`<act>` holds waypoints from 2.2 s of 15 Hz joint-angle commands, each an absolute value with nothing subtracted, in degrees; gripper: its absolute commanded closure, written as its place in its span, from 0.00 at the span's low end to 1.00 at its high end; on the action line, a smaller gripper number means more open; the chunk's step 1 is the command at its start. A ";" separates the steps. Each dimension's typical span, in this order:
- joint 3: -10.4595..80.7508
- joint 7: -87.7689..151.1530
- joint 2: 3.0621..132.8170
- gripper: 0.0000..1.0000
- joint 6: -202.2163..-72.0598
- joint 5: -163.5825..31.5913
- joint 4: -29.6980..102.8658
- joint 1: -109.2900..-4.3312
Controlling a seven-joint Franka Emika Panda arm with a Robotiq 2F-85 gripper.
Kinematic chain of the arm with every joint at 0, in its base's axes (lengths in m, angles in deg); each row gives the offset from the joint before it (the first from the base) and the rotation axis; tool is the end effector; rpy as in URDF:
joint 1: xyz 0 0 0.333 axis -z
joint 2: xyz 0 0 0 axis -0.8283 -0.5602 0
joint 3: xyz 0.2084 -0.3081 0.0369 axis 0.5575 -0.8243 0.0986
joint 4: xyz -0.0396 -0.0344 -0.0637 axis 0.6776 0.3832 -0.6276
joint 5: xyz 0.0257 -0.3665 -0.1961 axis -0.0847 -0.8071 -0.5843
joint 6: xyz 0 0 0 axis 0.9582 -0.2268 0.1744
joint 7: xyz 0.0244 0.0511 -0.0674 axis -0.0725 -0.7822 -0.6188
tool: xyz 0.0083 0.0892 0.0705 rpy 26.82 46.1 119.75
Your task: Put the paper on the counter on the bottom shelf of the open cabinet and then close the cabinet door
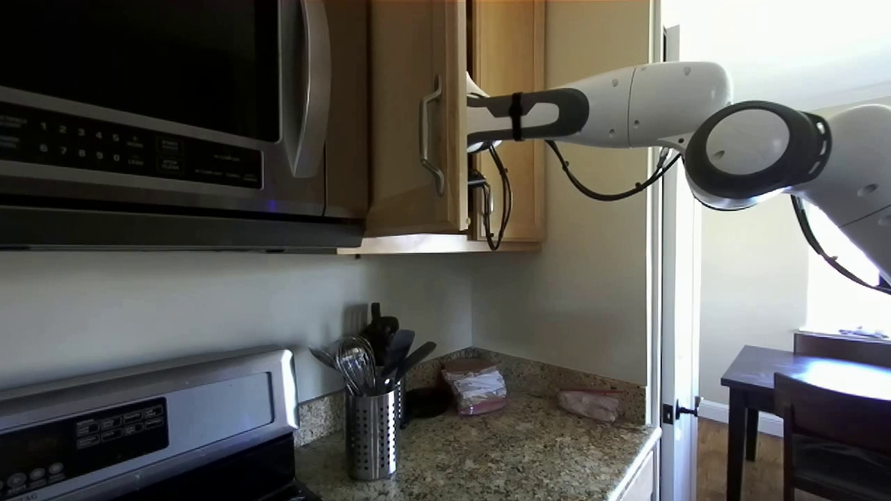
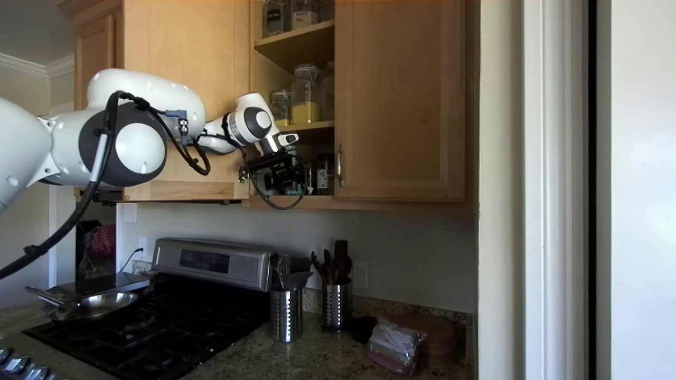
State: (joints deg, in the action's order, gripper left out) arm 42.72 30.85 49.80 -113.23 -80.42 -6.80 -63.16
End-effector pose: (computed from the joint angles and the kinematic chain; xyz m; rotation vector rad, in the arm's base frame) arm 0.7994 0.1092 0.6628 2.8448 0.1619 0.7324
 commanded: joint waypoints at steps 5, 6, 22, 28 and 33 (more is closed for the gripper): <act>39.36 30.53 49.01 0.00 -113.61 -91.30 -7.46 -66.17; 39.56 30.77 49.18 0.00 -113.95 -91.60 -7.28 -65.96; 43.91 29.80 52.81 0.00 -116.63 -79.26 -2.63 -58.37; 44.71 30.14 59.41 0.00 -116.43 -75.15 1.43 -56.89; 44.48 30.29 65.58 0.00 -116.77 -72.84 10.98 -55.62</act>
State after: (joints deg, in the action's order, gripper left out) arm 44.04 29.89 58.92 -114.89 -74.63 -0.39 -57.53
